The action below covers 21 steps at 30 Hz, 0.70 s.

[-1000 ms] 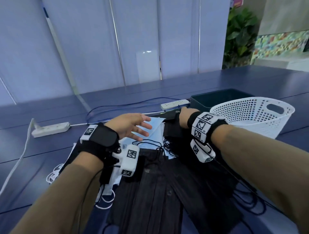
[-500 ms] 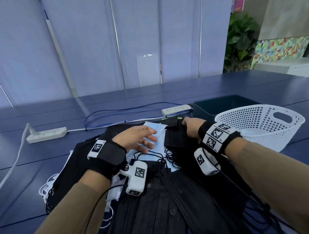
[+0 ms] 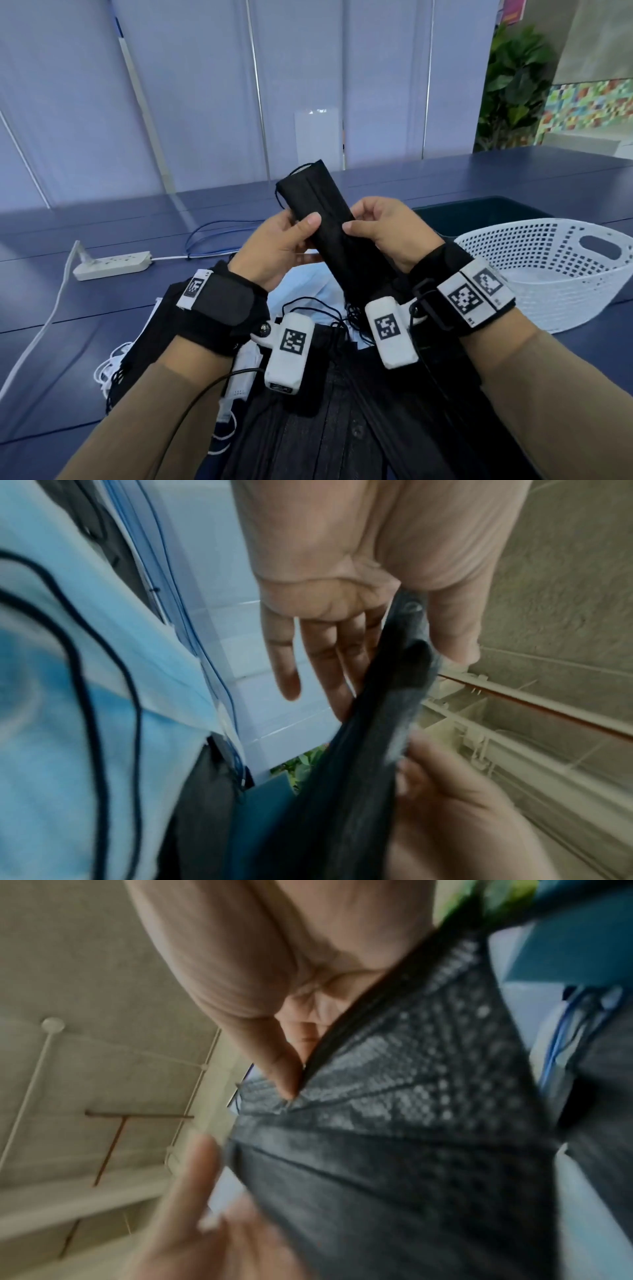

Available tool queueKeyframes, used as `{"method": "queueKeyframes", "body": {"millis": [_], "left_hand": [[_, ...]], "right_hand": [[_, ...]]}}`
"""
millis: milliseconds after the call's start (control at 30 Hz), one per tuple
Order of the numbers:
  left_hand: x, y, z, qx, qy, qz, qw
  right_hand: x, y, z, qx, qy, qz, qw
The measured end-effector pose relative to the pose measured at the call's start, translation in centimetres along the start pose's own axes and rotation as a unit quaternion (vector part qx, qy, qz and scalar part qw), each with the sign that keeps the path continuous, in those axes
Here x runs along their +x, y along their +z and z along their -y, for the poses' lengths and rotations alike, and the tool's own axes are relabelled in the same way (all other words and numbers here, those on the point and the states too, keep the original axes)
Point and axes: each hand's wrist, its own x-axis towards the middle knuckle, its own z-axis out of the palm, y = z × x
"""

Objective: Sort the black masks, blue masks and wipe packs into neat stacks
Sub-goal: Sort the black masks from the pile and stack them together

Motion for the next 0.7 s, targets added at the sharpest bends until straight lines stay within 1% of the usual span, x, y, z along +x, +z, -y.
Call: {"method": "queueKeyframes", "body": {"millis": [67, 133, 167, 233, 300, 367, 433, 467, 500, 533, 600, 700], "left_hand": [[0.1, -0.2, -0.2, 0.010, 0.027, -0.027, 0.999], [0.4, -0.7, -0.1, 0.023, 0.032, -0.063, 0.997], [0.6, -1.1, 0.1, 0.023, 0.030, -0.084, 0.996], [1.0, -1.9, 0.4, 0.002, 0.028, -0.130, 0.991], [1.3, -2.8, 0.8, -0.024, 0.025, -0.167, 0.985], [1.6, -4.0, 1.2, -0.046, 0.002, -0.209, 0.977], [1.9, -5.4, 1.7, -0.070, -0.033, -0.247, 0.966], [2.1, -6.0, 2.1, -0.076, -0.050, -0.257, 0.962], [2.2, -6.6, 2.4, -0.076, -0.065, -0.261, 0.960], [2.2, -6.9, 2.8, -0.072, -0.079, -0.261, 0.959], [2.2, -7.2, 3.4, -0.066, -0.108, -0.256, 0.958], [2.0, -6.7, 3.8, -0.083, -0.151, -0.237, 0.956]], "right_hand": [[0.1, 0.1, -0.6, 0.002, 0.019, -0.006, 1.000], [0.3, -0.3, -1.0, 0.022, 0.045, -0.010, 0.999], [0.3, -0.6, -1.2, 0.029, 0.059, -0.005, 0.998], [0.3, -1.2, -1.6, 0.017, 0.095, 0.033, 0.995], [0.4, -2.0, -2.4, -0.043, 0.139, 0.069, 0.987], [0.5, -2.5, -3.3, -0.158, 0.164, 0.071, 0.971], [0.5, -2.6, -3.7, -0.310, 0.164, 0.079, 0.933], [0.5, -2.6, -4.0, -0.371, 0.162, 0.088, 0.910], [0.6, -2.5, -4.4, -0.407, 0.165, 0.098, 0.893], [0.6, -2.5, -4.9, -0.419, 0.175, 0.105, 0.885], [0.9, -2.5, -5.6, -0.423, 0.195, 0.092, 0.880], [1.6, -3.0, -6.6, -0.388, 0.233, 0.036, 0.891]]}}
